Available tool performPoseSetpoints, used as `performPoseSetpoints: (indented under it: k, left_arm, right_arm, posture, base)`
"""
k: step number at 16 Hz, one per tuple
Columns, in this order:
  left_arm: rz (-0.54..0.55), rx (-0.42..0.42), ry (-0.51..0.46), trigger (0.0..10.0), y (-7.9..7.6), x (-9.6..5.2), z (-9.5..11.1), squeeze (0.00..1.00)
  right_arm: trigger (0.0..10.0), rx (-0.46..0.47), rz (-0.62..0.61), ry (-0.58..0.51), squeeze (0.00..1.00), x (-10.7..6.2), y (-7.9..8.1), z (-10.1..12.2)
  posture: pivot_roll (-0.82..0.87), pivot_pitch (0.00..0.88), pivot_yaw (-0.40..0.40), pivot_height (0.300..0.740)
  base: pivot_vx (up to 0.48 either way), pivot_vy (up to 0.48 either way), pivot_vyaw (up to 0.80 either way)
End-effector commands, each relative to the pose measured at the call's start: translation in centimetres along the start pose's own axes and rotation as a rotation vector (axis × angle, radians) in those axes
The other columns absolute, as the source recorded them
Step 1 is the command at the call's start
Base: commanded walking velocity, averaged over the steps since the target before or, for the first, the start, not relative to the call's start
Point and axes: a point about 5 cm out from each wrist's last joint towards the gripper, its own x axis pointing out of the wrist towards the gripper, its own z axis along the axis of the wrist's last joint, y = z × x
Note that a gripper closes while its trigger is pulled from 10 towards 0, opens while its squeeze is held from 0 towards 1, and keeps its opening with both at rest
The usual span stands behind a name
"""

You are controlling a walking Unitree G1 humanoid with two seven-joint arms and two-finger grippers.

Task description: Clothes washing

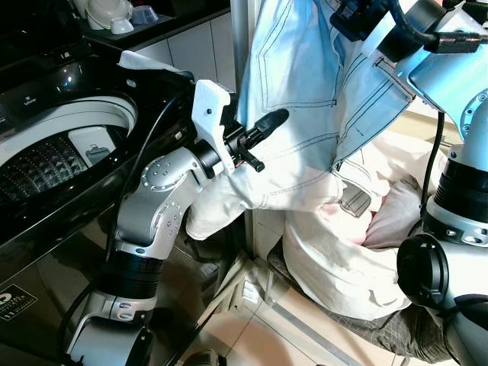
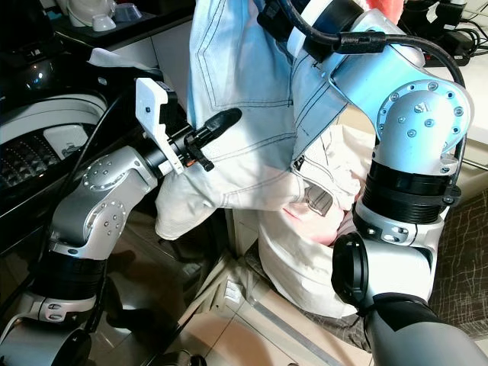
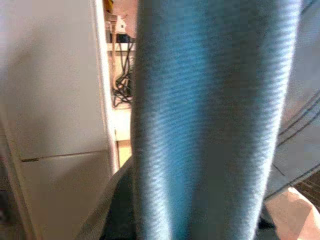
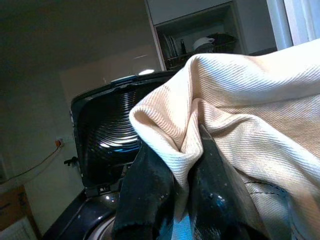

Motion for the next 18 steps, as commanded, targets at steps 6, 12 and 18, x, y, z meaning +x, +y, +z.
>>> performPoseSetpoints:
  k: [6,12,18]
  left_arm:
    - [0.304,0.263,0.095,0.0,5.9,-0.8,3.1,0.0]
    - [1.169,0.917,-0.007,0.0,16.0,-6.4,20.9,0.0]
    - [1.092,0.676,0.322,10.0,17.5,-3.9,10.1,0.0]
  right_arm:
    - [10.0,-0.051,0.063,-0.084,1.0,-1.4,1.2,1.5]
    - [10.0,-0.197,0.037,0.251,0.0,-3.5,1.6,-5.1]
    - [10.0,-0.218,-0.045,0.444,0.0,-3.9,1.8,-11.1]
  posture:
    - [0.02,0.0,0.06,0.74]
    - [0.02,0.0,0.082,0.74]
    - [0.03,0.0,0.078,0.74]
  base:
    - [0.0,0.0,0.0]
    - [0.0,0.0,0.0]
    - [0.0,0.0,0.0]
